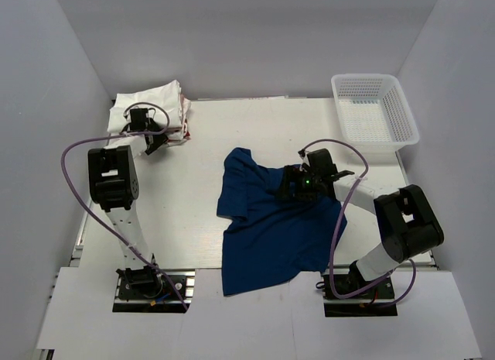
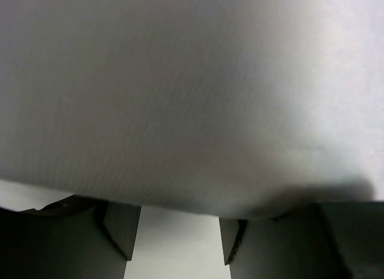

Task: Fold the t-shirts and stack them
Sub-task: Put the neatly folded tshirt into the corner of the board with the left arm

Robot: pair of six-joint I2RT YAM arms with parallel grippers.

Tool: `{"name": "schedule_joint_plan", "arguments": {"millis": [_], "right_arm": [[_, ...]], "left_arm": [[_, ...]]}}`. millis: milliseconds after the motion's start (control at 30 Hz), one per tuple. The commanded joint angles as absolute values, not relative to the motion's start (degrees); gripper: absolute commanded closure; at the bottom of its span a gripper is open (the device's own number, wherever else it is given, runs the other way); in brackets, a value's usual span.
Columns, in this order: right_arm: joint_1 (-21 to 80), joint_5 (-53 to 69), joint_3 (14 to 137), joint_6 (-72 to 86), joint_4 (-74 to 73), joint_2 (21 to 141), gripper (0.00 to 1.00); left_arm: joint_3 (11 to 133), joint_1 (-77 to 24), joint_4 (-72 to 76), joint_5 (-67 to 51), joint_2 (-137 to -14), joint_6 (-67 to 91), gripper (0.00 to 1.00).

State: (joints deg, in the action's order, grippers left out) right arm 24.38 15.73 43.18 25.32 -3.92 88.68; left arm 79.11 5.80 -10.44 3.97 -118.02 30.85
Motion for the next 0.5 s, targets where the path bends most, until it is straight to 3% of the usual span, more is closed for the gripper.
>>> {"name": "schedule_joint_plan", "arguments": {"millis": [0,467], "right_arm": [[24.1,12.8,45.1,25.2,-7.2,90.4,0.1],[24.0,11.9,48.7,25.1,-9.1,93.2,0.1]], "left_arm": [[83.5,8.5,-10.1,4.7,-120.7,27.6,0.41],[92.7,12.4,-10.8,4.8,-127.4,18.1,0.41]]}}
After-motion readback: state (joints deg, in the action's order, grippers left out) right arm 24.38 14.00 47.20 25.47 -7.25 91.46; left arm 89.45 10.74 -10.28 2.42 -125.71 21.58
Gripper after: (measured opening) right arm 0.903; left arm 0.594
